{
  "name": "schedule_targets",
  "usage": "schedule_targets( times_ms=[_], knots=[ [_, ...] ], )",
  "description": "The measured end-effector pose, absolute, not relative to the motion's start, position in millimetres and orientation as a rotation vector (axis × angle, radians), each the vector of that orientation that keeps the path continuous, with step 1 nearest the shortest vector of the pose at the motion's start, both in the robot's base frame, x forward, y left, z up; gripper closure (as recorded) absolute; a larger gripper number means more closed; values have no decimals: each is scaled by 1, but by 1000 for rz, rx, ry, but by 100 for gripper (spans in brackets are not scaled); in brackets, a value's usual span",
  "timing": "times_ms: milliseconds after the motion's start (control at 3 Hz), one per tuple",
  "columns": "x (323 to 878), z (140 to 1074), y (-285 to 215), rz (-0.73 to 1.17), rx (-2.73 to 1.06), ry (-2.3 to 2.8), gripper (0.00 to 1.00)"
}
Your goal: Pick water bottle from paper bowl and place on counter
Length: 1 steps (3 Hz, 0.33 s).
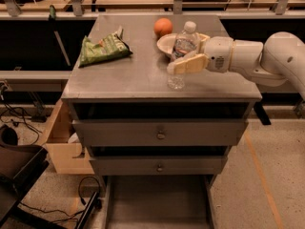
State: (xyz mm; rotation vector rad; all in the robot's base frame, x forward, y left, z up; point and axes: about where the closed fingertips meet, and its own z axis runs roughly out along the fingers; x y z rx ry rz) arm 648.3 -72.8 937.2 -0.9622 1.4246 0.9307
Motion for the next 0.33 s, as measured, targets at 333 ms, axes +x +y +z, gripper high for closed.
schedule_targets(
  times_ms=[333],
  knots=[
    [648, 937, -73, 931, -962, 1425, 0]
  ],
)
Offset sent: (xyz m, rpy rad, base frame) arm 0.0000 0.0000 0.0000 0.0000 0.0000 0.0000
